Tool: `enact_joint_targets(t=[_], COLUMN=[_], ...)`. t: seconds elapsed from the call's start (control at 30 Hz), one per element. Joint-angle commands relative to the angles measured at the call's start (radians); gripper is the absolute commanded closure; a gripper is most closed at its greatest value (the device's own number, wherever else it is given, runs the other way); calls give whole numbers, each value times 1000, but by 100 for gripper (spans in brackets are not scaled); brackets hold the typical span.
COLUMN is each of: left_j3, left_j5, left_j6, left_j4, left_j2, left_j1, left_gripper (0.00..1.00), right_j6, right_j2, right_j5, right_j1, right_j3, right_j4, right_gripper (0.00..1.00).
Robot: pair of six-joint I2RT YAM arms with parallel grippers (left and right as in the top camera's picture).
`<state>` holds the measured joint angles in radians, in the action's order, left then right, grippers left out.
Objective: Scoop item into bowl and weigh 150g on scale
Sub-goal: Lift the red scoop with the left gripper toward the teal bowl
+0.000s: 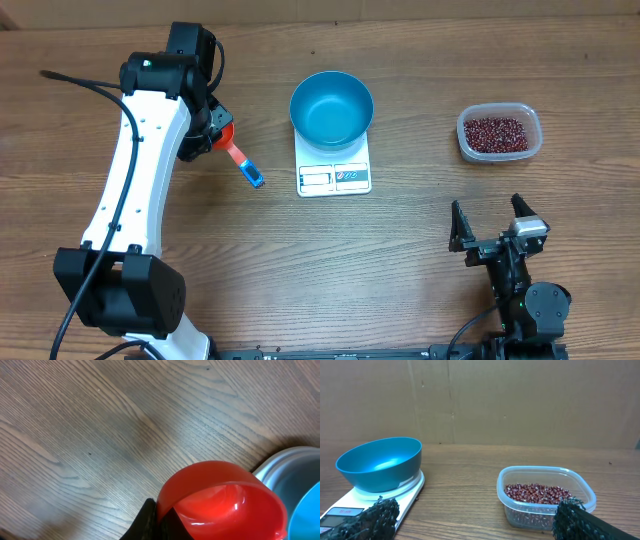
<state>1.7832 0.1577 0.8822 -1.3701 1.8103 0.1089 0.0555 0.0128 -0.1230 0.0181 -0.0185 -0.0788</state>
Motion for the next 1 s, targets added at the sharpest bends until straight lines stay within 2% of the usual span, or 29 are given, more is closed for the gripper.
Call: enact_joint_targets(t=[0.0, 0.33, 0.77, 0.97], left_j3=[21, 21, 21, 20], left_j5=[-2, -55, -55, -55], left_j6=[17, 21, 172, 174], left_j4=[14, 18, 11, 5], left_j2=[-6, -6, -6, -6], left_j1=[-3, 11, 45, 63], left_gripper=[96, 96, 96, 96], right_j6=[-6, -6, -6, -6], right_j2=[-10, -10, -10, -10], right_j5=[7, 7, 7, 7], right_j1=[-6, -6, -6, -6], right_j3=[11, 11, 11, 11], right_j4=[5, 5, 5, 5], right_gripper=[0, 0, 0, 0])
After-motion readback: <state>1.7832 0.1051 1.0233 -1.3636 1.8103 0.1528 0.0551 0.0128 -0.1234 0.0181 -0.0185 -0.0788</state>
